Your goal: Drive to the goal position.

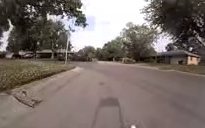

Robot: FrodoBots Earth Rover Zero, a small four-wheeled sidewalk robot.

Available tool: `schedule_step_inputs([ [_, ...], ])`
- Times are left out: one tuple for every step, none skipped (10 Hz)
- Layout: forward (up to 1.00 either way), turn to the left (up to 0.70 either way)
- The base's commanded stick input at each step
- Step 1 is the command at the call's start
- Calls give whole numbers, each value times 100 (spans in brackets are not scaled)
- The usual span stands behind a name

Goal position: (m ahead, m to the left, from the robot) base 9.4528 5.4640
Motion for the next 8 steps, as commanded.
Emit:
schedule_step_inputs([
  [100, 7],
  [100, 4],
  [100, 3],
  [100, 4],
  [100, 4],
  [100, 5],
  [100, 5],
  [100, 5],
])
